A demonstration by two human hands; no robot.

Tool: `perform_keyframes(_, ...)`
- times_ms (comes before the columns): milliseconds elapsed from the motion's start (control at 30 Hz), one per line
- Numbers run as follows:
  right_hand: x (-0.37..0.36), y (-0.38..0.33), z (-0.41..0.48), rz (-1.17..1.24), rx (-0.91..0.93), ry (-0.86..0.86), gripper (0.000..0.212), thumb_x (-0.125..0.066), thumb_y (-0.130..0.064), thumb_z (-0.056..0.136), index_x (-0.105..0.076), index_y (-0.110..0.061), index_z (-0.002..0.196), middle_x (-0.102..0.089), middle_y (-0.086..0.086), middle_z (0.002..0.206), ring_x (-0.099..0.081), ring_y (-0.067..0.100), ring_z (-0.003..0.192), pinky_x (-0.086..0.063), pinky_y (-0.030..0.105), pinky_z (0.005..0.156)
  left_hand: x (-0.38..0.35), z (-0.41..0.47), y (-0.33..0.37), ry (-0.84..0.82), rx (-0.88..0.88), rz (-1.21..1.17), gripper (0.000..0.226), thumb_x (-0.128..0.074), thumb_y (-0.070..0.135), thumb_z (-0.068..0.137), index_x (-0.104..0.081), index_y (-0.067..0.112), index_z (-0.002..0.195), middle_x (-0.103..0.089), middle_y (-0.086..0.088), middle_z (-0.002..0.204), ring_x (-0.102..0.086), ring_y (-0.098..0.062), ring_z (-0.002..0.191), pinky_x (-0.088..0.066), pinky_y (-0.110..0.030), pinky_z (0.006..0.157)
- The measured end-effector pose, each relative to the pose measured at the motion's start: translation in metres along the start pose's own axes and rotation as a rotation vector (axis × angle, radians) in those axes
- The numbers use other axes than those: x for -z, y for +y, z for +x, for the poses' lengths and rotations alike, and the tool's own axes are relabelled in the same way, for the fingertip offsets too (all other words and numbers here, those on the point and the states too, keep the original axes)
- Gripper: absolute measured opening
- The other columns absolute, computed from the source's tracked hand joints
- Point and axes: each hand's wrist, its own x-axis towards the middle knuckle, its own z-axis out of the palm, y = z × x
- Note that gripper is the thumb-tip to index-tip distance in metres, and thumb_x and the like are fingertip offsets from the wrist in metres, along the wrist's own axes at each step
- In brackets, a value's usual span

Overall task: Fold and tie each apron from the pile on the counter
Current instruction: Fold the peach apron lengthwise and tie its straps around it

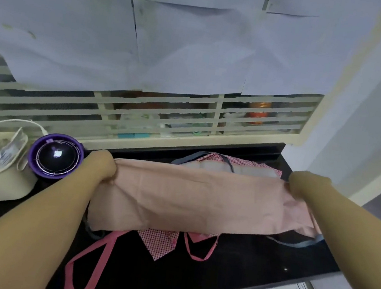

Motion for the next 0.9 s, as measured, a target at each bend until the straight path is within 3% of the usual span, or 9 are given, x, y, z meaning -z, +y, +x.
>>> perform_keyframes(100,-0.003,-0.009,0.029,-0.045,-0.012,0.105,0.018,-0.036,-0.011,0.093,-0.050,-0.021,0.090,-0.045,-0.007,0.075,-0.050,0.020,0.085,-0.028,0.034,0.086,-0.023,0.043,0.002,0.070,0.092,-0.402,0.024,-0.049,0.000,0.091,-0.062,-0.010,0.110,-0.065,-0.024,0.110,-0.065,-0.037,0.102,-0.054,-0.037,0.085)
perform_keyframes(167,-0.005,-0.016,0.048,-0.077,0.002,0.128,0.019,-0.037,-0.010,0.092,-0.051,-0.022,0.088,-0.045,-0.006,0.074,-0.050,0.019,0.083,-0.028,0.034,0.089,-0.036,0.065,0.001,0.025,0.138,-0.515,0.019,-0.054,-0.003,0.086,-0.064,-0.012,0.100,-0.068,-0.027,0.100,-0.067,-0.038,0.094,-0.057,-0.042,0.081)
perform_keyframes(267,-0.006,-0.028,0.084,-0.094,0.023,0.120,0.017,-0.041,-0.015,0.094,-0.054,-0.023,0.087,-0.046,-0.006,0.073,-0.049,0.020,0.081,-0.029,0.035,0.093,-0.053,0.089,-0.001,-0.054,0.169,-0.414,0.008,-0.059,-0.002,0.074,-0.066,-0.003,0.069,-0.070,-0.022,0.079,-0.069,-0.034,0.081,-0.057,-0.038,0.075)
perform_keyframes(367,-0.008,-0.044,0.111,-0.123,0.070,0.159,0.015,-0.050,-0.010,0.088,-0.057,-0.024,0.089,-0.052,-0.004,0.081,-0.049,0.022,0.083,-0.030,0.035,0.096,-0.066,0.102,0.001,-0.061,0.177,-0.316,0.024,-0.052,0.002,0.081,-0.063,0.005,0.060,-0.071,-0.014,0.073,-0.068,-0.028,0.073,-0.055,-0.031,0.070)
perform_keyframes(467,-0.015,-0.057,0.131,-0.086,0.095,0.195,0.014,-0.048,-0.012,0.089,-0.055,-0.023,0.086,-0.054,-0.002,0.084,-0.053,0.022,0.096,-0.031,0.036,0.101,-0.080,0.114,0.001,-0.020,0.212,-0.316,0.012,-0.057,0.008,0.082,-0.066,0.000,0.080,-0.067,-0.014,0.084,-0.062,-0.030,0.078,-0.049,-0.031,0.067)
perform_keyframes(567,-0.026,-0.066,0.150,0.045,0.102,0.249,0.020,-0.044,-0.022,0.095,-0.060,-0.023,0.107,-0.059,0.002,0.102,-0.050,0.025,0.108,-0.035,0.039,0.098,-0.092,0.121,0.004,0.055,0.246,-0.369,0.029,-0.053,0.017,0.088,-0.060,-0.001,0.111,-0.059,-0.021,0.116,-0.058,-0.038,0.101,-0.046,-0.037,0.080)
perform_keyframes(733,-0.045,-0.065,0.159,0.530,0.019,0.219,0.045,-0.045,-0.023,0.096,-0.038,-0.018,0.140,-0.043,0.014,0.138,-0.043,0.036,0.122,-0.039,0.046,0.093,-0.098,0.104,0.033,0.147,0.266,-0.530,0.056,-0.052,0.021,0.091,-0.032,0.012,0.143,-0.007,-0.014,0.152,-0.033,-0.047,0.128,-0.033,-0.051,0.105)
perform_keyframes(833,-0.055,-0.059,0.152,0.805,-0.018,0.286,0.047,-0.051,-0.028,0.095,-0.042,-0.015,0.139,-0.045,0.016,0.139,-0.044,0.037,0.124,-0.040,0.047,0.096,-0.109,0.077,0.070,0.377,-0.040,-0.475,0.055,-0.054,0.020,0.090,-0.038,0.011,0.142,-0.011,-0.017,0.154,-0.021,-0.039,0.138,-0.027,-0.052,0.111)
perform_keyframes(900,-0.062,-0.053,0.140,0.923,-0.005,0.425,0.045,-0.053,-0.026,0.093,-0.048,-0.011,0.135,-0.051,0.016,0.135,-0.045,0.035,0.125,-0.039,0.048,0.101,-0.118,0.056,0.098,0.437,-0.284,-0.413,0.048,-0.047,0.022,0.092,-0.041,0.012,0.139,-0.023,-0.018,0.152,-0.025,-0.034,0.139,-0.024,-0.055,0.113)
